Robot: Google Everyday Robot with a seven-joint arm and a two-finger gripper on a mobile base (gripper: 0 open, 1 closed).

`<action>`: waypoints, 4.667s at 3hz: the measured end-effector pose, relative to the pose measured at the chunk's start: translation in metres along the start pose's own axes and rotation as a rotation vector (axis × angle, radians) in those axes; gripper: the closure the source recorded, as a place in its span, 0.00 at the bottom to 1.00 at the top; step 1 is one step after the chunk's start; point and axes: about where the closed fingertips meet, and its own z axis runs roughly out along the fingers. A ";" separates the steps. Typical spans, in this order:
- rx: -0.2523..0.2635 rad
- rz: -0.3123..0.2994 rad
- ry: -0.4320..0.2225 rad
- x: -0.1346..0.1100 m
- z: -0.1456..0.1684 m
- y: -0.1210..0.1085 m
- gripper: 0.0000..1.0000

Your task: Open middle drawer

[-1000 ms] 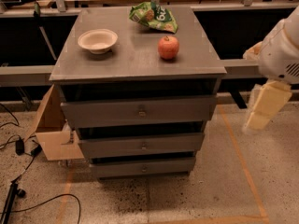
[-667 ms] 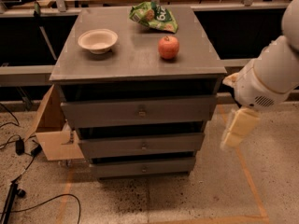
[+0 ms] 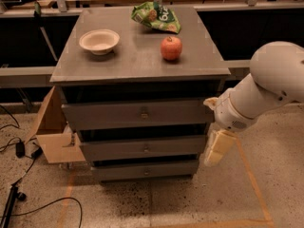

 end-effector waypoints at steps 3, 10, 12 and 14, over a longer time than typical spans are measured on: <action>-0.127 -0.122 -0.200 0.011 0.208 -0.011 0.00; -0.087 -0.293 -0.039 0.081 0.314 -0.087 0.00; -0.108 -0.269 -0.029 0.097 0.345 -0.103 0.00; -0.125 -0.251 -0.021 0.108 0.364 -0.114 0.17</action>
Offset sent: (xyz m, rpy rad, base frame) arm 0.0603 0.0705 -0.2423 0.2958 0.0790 0.2040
